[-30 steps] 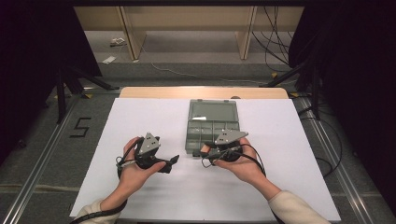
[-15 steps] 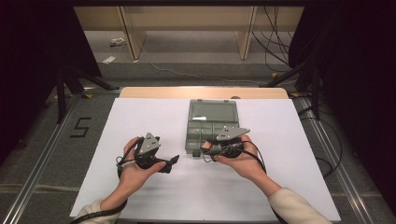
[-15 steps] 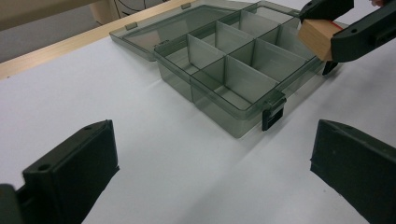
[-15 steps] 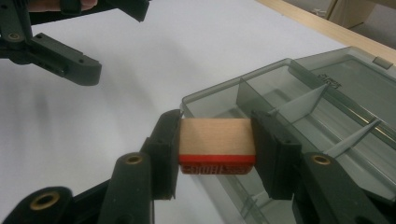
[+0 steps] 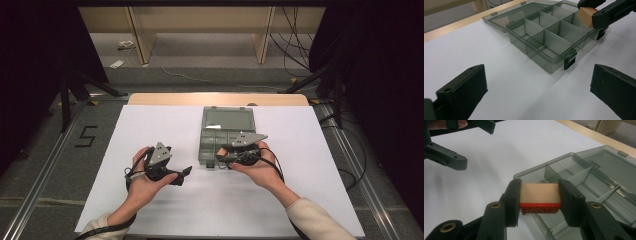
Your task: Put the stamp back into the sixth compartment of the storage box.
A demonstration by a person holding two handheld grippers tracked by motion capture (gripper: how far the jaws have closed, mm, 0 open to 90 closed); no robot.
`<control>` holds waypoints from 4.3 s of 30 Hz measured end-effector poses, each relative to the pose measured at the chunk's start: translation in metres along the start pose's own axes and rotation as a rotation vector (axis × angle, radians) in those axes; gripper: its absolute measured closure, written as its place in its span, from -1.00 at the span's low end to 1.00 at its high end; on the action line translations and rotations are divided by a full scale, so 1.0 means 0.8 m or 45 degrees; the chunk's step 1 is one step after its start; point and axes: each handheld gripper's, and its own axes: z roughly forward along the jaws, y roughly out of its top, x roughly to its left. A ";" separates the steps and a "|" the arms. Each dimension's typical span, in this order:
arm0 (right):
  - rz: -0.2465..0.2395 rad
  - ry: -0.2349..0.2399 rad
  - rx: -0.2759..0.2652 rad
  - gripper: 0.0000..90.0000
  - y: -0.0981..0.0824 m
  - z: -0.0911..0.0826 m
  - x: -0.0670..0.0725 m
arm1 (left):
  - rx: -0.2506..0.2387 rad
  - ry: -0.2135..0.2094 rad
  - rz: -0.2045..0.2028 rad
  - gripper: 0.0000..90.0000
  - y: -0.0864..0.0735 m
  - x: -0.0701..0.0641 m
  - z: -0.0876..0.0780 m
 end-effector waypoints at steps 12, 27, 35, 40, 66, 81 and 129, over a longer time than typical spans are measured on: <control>0.023 -0.011 0.002 0.24 0.001 0.005 -0.008 | -0.001 0.000 0.000 -1.00 0.000 0.000 0.000; 0.031 -0.023 0.005 0.24 0.003 0.009 -0.014 | 0.000 -0.001 0.003 -1.00 0.000 0.000 0.000; 0.031 -0.024 0.009 0.24 0.004 0.013 -0.015 | -0.001 -0.001 0.001 -1.00 0.000 0.000 0.000; 0.033 -0.025 0.009 0.24 0.005 0.015 -0.016 | 0.000 -0.001 0.003 -1.00 0.000 0.000 0.000; 0.040 -0.030 0.022 0.24 0.006 0.024 -0.020 | -0.001 -0.002 0.004 -1.00 0.000 0.000 0.000; 0.038 -0.040 0.042 0.24 0.004 0.031 -0.023 | 0.000 -0.003 0.004 -1.00 0.000 0.000 0.000; 0.042 -0.058 0.049 0.01 -0.003 0.035 -0.029 | 0.003 -0.008 0.006 -1.00 -0.001 -0.001 0.001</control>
